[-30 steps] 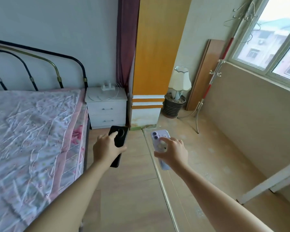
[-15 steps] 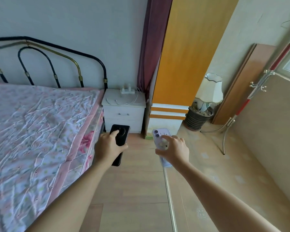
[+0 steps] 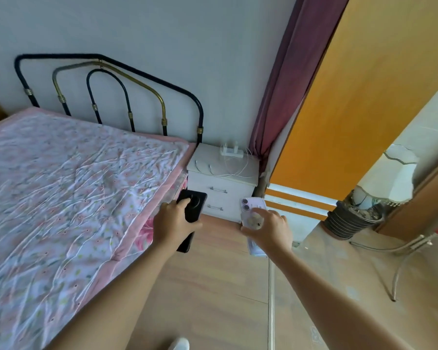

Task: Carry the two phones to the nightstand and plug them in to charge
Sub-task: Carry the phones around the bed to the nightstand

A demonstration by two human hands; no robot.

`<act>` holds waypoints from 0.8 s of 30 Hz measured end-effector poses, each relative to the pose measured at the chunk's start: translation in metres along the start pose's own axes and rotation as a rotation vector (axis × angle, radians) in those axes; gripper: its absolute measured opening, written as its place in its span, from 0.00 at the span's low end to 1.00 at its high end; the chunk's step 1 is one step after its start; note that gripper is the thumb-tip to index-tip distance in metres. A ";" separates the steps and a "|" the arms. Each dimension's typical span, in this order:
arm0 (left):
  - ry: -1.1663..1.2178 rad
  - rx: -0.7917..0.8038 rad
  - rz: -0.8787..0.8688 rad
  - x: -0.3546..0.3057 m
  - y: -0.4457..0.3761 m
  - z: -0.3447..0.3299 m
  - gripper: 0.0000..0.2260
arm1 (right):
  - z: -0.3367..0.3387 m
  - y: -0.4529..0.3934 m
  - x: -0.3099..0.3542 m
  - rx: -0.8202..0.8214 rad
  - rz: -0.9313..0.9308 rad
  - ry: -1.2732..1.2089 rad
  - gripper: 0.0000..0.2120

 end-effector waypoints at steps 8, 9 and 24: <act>-0.018 0.032 -0.016 0.032 -0.150 -0.027 0.31 | -0.039 -0.137 0.043 0.024 -0.029 -0.030 0.28; -0.023 0.042 -0.023 0.035 -0.171 -0.031 0.31 | -0.042 -0.154 0.047 0.025 -0.042 -0.033 0.28; -0.091 0.150 -0.014 0.074 -0.399 -0.146 0.31 | -0.132 -0.399 0.052 0.095 -0.122 -0.055 0.27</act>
Point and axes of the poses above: each hand's wrist, its own y-axis away from the middle knuckle, its own z-axis out of the back of the hand, x = y × z, the point moved 6 cm from there along -y, towards the middle knuckle, and after that the axes turned 8 degrees about y, right-handed, at the moved point
